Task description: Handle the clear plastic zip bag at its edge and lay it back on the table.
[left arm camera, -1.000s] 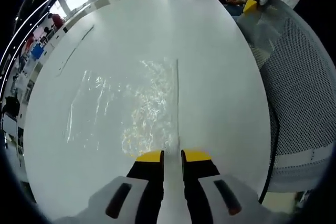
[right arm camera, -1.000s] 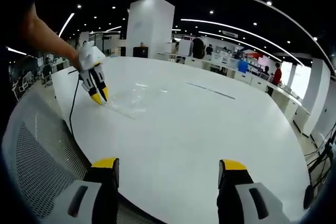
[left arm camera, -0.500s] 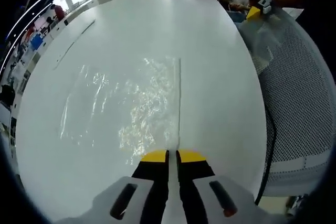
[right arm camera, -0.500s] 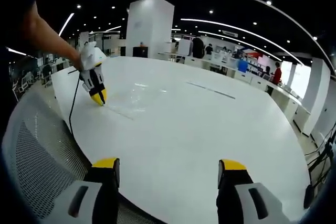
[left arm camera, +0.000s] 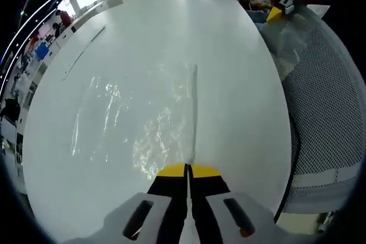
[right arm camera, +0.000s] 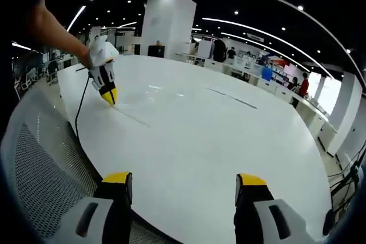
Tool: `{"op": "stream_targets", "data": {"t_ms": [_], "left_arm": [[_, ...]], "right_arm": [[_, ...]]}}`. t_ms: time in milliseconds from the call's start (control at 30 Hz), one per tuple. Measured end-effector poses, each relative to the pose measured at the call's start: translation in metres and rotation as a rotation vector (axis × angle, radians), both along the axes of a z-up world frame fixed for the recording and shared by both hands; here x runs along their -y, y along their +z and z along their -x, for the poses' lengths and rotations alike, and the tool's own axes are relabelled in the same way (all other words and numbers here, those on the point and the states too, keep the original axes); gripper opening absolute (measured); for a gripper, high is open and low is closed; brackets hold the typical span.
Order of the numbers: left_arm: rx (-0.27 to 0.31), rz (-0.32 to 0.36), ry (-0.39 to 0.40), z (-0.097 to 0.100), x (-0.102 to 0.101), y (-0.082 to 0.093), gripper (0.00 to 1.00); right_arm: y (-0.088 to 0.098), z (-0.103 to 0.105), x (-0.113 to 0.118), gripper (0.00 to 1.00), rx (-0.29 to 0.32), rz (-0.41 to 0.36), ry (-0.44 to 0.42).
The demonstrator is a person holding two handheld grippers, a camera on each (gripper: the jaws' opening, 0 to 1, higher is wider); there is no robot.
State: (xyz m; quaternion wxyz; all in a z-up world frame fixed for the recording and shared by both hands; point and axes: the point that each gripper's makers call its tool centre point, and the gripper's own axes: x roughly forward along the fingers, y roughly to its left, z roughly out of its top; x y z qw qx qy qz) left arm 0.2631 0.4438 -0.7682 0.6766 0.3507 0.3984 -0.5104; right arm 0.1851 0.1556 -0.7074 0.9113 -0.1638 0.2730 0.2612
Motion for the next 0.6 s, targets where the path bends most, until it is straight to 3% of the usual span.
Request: {"op": "stream_targets", "data": {"t_ms": [333, 600], "left_arm": [[0.003, 0.011, -0.012, 0.008, 0.003, 0.011, 0.0], [0.009, 0.002, -0.04, 0.02, 0.006, 0.018, 0.0]], "right_arm": [[0.005, 0.003, -0.009, 0.67, -0.012, 0.033, 0.079], [0.024, -0.005, -0.025, 0.59, 0.015, 0.03, 0.146]]}}
